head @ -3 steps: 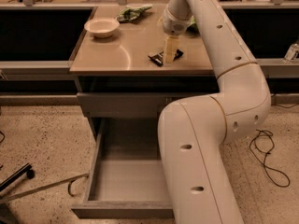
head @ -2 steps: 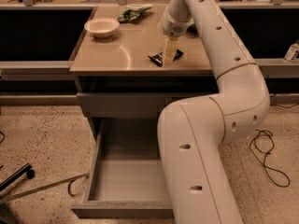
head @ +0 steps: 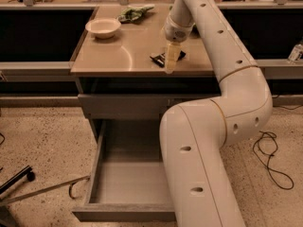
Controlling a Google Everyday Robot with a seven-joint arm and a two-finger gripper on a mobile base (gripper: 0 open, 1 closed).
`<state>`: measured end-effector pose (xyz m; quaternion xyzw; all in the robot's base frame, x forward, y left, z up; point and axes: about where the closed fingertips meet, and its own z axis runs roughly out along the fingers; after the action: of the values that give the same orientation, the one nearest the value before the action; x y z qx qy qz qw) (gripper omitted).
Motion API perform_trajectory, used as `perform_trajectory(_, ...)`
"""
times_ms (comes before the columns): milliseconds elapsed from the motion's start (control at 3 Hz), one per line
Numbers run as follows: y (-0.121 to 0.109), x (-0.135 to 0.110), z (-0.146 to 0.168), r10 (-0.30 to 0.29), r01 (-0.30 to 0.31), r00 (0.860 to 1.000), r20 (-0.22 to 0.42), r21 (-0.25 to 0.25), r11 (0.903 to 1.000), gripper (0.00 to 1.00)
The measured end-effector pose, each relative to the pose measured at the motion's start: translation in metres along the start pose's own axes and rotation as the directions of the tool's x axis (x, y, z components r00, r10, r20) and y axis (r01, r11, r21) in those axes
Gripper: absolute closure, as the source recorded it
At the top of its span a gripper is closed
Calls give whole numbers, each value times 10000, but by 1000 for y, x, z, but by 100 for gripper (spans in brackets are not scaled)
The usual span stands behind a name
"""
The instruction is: Place rxbar chocolate into middle drawer
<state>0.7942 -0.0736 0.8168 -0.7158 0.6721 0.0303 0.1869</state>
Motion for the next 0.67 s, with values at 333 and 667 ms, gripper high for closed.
perform_trajectory(333, 3, 1, 5, 77, -77, 10000, -9, -169, 9998, 0)
perform_trajectory(667, 5, 1, 6, 26, -26, 10000, 1, -243, 9997, 1)
